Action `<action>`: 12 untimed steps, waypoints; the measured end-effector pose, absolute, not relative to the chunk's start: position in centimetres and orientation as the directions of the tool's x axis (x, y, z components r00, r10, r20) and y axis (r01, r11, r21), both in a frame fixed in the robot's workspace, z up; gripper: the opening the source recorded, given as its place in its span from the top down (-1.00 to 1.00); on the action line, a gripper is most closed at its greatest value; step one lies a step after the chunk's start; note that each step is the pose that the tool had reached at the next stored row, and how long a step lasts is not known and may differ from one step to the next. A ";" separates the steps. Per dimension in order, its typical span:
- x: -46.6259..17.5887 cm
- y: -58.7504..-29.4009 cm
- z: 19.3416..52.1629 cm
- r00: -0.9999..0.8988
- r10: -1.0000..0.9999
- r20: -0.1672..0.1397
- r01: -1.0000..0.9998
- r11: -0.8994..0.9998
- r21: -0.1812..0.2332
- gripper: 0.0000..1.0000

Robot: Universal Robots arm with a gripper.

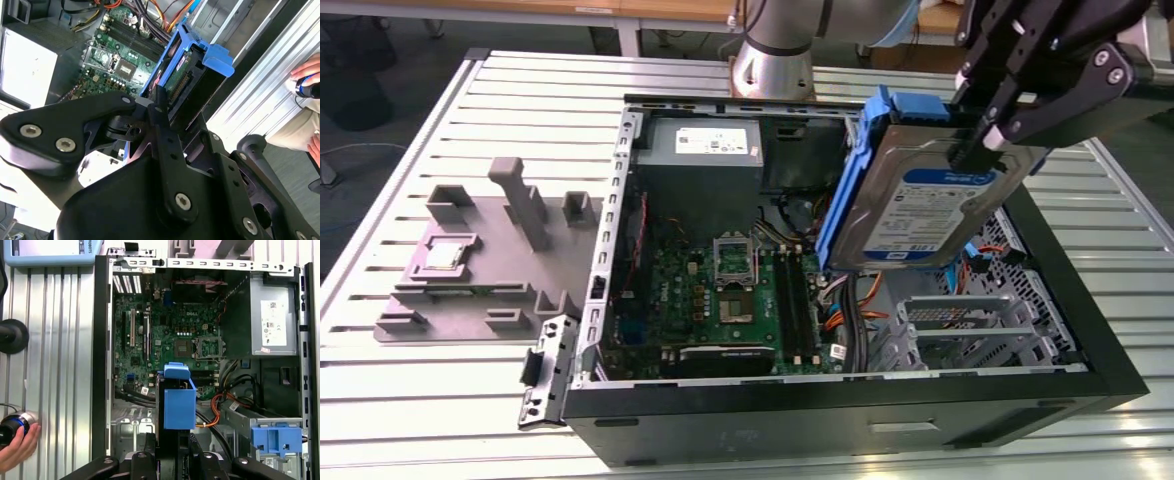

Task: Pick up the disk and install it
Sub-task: 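Pick up the disk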

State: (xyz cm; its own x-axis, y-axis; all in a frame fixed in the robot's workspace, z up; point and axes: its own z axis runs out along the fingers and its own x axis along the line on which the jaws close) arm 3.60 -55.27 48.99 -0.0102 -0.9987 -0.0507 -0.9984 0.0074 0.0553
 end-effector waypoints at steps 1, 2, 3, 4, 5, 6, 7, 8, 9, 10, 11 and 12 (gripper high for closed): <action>3.8 -55.3 49.0 -0.010 -0.999 -0.051 -0.998 0.007 0.055 0.31; 3.9 -55.3 49.0 -0.010 -0.999 -0.051 -0.998 0.007 0.056 0.31; 3.9 -55.3 49.0 -0.010 -0.999 -0.051 -0.998 0.007 0.056 0.31; 4.0 -55.3 49.0 -0.010 -0.999 -0.051 -0.998 0.007 0.056 0.31; 4.0 -55.4 49.0 -0.010 -0.999 -0.051 -0.998 0.007 0.056 0.31; 4.1 -55.4 48.9 -0.010 -0.999 -0.051 -0.998 0.007 0.056 0.31; 4.1 -55.5 48.9 -0.010 -0.999 -0.051 -0.998 0.007 0.056 0.31; 4.2 -55.5 48.9 -0.010 -0.999 -0.051 -0.998 0.007 0.056 0.31; 4.2 -55.6 48.9 -0.010 -0.999 -0.051 -0.998 0.007 0.056 0.31; 4.2 -55.7 48.8 -0.010 -0.999 -0.051 -0.998 0.007 0.056 0.31; 4.2 -55.8 48.8 -0.010 -0.999 -0.051 -0.998 0.007 0.056 0.31; 4.2 -55.9 48.8 -0.010 -0.999 -0.051 -0.998 0.007 0.056 0.31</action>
State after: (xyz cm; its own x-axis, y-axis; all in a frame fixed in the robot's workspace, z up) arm 4.25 -55.87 48.78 -0.0102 -0.9987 -0.0506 -0.9984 0.0074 0.0556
